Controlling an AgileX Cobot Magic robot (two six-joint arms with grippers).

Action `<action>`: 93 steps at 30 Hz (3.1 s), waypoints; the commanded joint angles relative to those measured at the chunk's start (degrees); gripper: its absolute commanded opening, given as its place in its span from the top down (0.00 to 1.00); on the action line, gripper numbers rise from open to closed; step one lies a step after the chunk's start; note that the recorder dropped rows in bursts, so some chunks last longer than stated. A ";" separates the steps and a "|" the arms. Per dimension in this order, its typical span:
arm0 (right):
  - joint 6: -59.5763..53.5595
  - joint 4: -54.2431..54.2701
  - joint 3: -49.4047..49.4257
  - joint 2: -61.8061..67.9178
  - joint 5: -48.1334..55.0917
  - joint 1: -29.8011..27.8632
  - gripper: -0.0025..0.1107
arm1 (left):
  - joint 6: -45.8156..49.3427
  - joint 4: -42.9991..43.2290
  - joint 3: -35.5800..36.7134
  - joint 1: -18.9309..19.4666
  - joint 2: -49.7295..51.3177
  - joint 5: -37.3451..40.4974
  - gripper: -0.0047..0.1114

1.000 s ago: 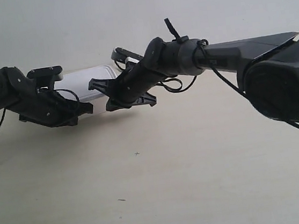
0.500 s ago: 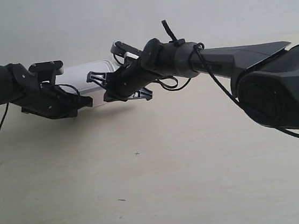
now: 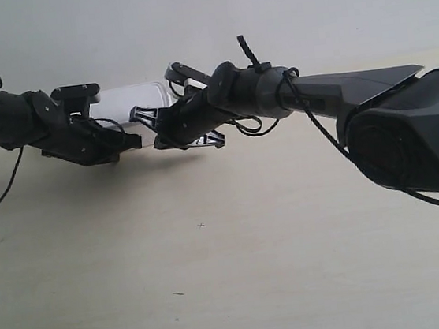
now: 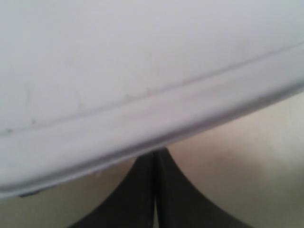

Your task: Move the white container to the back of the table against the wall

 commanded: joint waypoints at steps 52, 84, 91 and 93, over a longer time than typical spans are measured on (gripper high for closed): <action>-4.70 -27.00 41.88 -50.08 21.23 -0.20 0.98 | -0.42 -2.25 -19.84 0.17 10.20 -1.40 0.96; -4.70 -26.87 43.67 -50.29 19.60 -0.20 0.98 | 0.58 1.75 -22.97 0.17 11.32 -4.03 0.96; -4.70 -26.87 43.67 -50.29 19.82 -0.20 0.98 | 0.35 5.04 -22.97 0.17 9.73 2.14 0.96; -4.70 -26.87 43.67 -50.29 19.97 -0.20 0.98 | 0.35 5.13 -22.58 0.17 8.61 2.66 0.96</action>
